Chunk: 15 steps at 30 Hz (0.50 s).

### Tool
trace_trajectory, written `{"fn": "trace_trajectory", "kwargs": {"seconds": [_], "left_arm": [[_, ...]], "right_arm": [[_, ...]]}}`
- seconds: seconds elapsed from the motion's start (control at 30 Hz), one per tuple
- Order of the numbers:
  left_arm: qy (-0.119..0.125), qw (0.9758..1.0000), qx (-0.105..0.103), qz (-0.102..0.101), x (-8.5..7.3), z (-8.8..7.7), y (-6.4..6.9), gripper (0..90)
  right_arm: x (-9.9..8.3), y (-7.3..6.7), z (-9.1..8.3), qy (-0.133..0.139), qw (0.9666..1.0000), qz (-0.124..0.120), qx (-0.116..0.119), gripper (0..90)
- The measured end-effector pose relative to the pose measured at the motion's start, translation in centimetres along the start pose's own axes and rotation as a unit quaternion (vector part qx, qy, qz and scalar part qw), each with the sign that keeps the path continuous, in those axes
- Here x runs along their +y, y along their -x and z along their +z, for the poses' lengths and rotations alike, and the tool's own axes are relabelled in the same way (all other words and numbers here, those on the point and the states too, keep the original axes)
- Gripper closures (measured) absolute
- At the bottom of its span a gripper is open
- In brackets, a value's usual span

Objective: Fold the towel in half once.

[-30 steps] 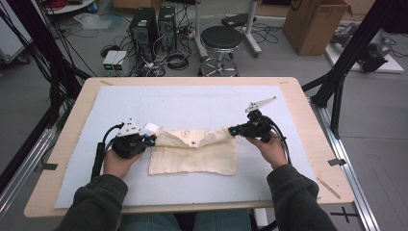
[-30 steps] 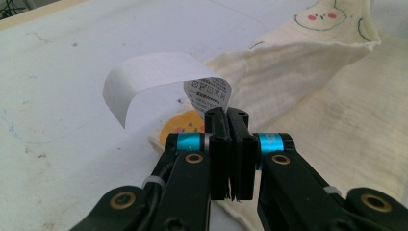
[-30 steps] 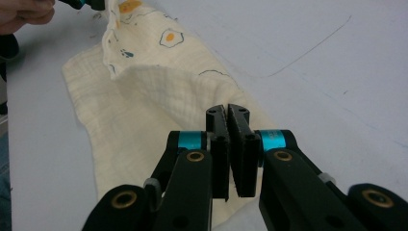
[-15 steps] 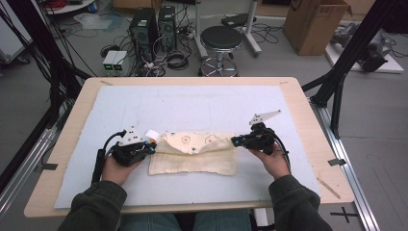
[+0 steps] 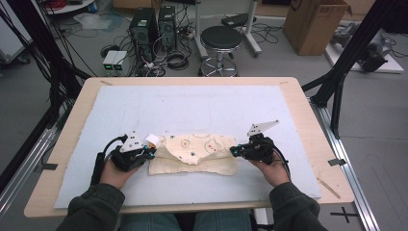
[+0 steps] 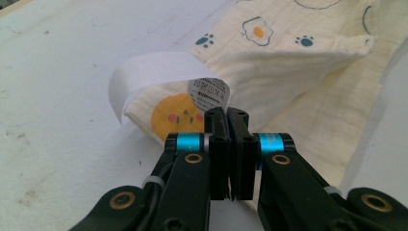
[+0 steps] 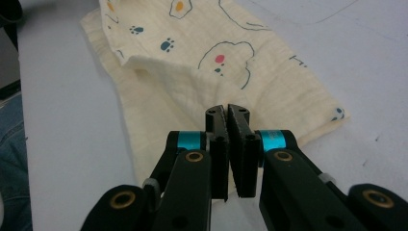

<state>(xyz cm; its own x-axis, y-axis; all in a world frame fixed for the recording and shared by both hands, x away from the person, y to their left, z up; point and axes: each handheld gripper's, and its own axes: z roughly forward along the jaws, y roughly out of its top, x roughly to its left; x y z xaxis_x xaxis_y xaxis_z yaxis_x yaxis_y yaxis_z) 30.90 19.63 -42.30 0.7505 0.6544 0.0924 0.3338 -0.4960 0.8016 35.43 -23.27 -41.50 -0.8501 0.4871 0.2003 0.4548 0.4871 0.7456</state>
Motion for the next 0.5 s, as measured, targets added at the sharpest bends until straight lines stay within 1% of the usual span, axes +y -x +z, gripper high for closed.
{"fn": "trace_trajectory", "kwargs": {"seconds": [0.03, 0.2, 0.37, 0.5], "left_arm": [[0.001, 1.0, -0.001, -0.004, -0.21, 0.02, 0.08, 87.3], [-0.003, 1.0, -0.002, -0.002, -0.64, -0.07, 0.41, 87.2], [-0.003, 1.0, -0.004, -0.001, -0.88, -0.17, 0.45, 87.2], [-0.001, 1.0, -0.004, 0.0, -0.99, -0.25, 0.62, 87.2]], "right_arm": [[-0.06, -0.09, -0.01, 0.0, 1.0, 0.0, 0.002, 87.3], [-0.29, -0.4, -0.03, -0.004, 1.0, -0.008, 0.002, 87.3], [-0.51, -0.72, -0.06, -0.005, 0.9999, -0.013, 0.004, 87.2], [-0.85, -0.8, -0.15, -0.007, 0.9999, -0.01, 0.004, 87.2]]}}
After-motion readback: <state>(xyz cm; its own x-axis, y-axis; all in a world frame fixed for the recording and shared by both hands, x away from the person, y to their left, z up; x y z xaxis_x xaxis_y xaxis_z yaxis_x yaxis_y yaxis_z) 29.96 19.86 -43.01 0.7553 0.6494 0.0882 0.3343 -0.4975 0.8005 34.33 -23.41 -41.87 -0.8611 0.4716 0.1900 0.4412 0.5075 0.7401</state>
